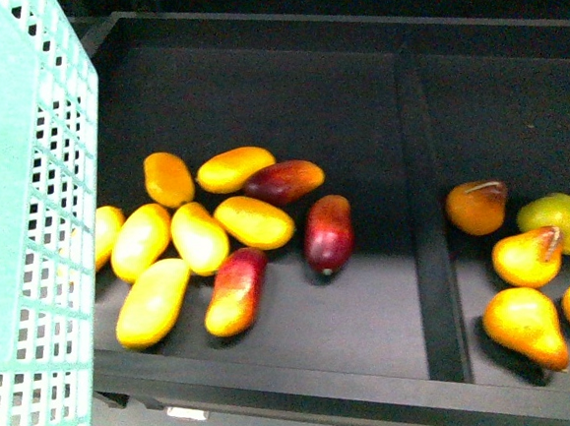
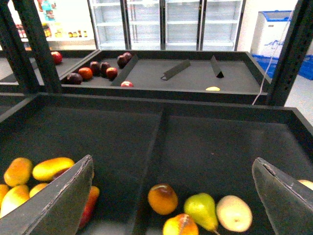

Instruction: Pick mango and avocado into basket

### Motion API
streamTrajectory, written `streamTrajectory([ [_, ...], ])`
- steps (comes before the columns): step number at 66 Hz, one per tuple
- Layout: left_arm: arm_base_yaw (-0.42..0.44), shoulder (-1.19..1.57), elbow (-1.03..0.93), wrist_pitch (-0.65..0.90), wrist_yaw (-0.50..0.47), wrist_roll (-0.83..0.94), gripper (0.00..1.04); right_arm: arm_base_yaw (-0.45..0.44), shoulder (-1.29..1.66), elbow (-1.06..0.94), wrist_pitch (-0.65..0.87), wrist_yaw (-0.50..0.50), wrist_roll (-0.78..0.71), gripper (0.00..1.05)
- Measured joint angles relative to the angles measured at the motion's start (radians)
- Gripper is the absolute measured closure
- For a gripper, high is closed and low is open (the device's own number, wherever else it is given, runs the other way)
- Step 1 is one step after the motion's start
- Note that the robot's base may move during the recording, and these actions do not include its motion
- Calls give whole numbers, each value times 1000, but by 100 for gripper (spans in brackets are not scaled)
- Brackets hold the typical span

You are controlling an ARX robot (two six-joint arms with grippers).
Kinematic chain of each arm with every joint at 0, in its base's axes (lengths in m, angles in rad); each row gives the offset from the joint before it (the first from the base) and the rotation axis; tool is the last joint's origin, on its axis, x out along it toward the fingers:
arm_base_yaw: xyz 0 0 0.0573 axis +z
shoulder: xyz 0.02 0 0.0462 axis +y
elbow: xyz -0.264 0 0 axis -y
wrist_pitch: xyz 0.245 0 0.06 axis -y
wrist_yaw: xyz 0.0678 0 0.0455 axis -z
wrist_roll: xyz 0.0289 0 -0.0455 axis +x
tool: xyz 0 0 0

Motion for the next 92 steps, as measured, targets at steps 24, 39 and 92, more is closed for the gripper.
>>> streamTrajectory([
  [24, 0, 2, 0, 0, -4, 2, 90, 0, -1, 0, 0, -1, 0, 9],
  [39, 0, 1, 0, 0, 1, -1, 90, 0, 1, 0, 0, -2, 0, 9],
  [92, 3, 4, 0, 0, -15, 1, 90, -2, 0, 0, 0, -10, 0, 9],
])
